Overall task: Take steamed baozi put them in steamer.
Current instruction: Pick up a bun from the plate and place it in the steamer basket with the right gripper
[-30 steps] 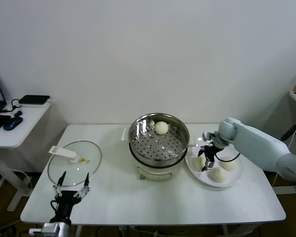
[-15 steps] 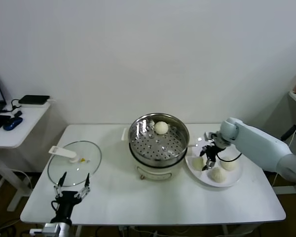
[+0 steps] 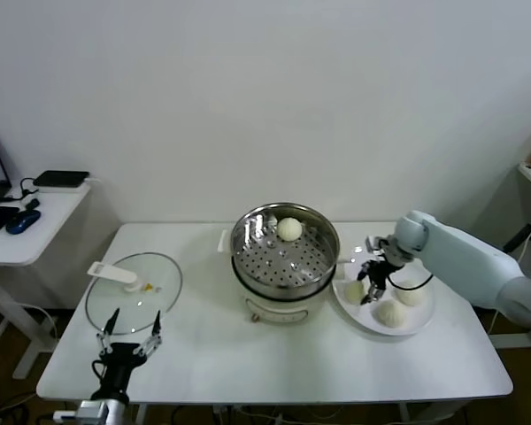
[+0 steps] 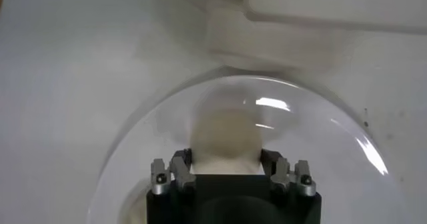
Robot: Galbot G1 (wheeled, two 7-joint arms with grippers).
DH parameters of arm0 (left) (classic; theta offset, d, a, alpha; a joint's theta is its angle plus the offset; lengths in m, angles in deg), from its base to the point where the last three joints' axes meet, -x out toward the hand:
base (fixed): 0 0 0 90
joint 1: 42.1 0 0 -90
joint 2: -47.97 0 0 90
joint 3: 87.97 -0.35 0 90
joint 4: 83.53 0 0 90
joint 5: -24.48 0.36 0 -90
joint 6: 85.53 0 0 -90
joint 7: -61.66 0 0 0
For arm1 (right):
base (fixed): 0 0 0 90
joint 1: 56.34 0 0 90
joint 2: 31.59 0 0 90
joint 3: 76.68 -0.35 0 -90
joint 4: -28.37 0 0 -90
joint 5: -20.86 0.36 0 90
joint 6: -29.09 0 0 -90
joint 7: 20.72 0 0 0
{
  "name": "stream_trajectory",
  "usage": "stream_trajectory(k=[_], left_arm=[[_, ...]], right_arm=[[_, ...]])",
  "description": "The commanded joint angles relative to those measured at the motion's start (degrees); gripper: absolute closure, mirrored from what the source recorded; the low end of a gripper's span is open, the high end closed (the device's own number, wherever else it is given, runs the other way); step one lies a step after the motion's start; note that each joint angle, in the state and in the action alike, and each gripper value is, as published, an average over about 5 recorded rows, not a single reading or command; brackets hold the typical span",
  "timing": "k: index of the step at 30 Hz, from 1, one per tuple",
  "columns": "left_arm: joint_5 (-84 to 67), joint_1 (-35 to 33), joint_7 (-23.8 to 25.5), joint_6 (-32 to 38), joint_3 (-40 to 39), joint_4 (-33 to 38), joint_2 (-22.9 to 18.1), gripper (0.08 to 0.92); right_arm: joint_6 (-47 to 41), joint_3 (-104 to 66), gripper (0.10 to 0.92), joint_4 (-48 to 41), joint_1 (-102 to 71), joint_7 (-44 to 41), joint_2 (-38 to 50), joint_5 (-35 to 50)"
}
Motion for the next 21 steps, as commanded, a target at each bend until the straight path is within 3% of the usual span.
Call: stream_trajectory(k=[1, 15, 21], left_arm=[[0.09, 0.00, 0.00, -0.06, 0.00, 0.17, -0.08, 0.177], [0.42, 0.14, 0.02, -0.13, -0.17, 0.47, -0.06, 0.177], [0.89, 0.34, 0.01, -0.24, -0.56, 0.86, -0.08, 0.177]], right_arm=[[-0.10, 0.47, 0.355, 1.90, 1.31, 0.11, 1.78, 1.46], [-0.30, 15.74, 0.355, 17.92, 22.91, -0.87, 15.83, 14.49], [-0.82, 24.86, 0.355, 24.57, 36.10, -1.28, 17.64, 21.61]])
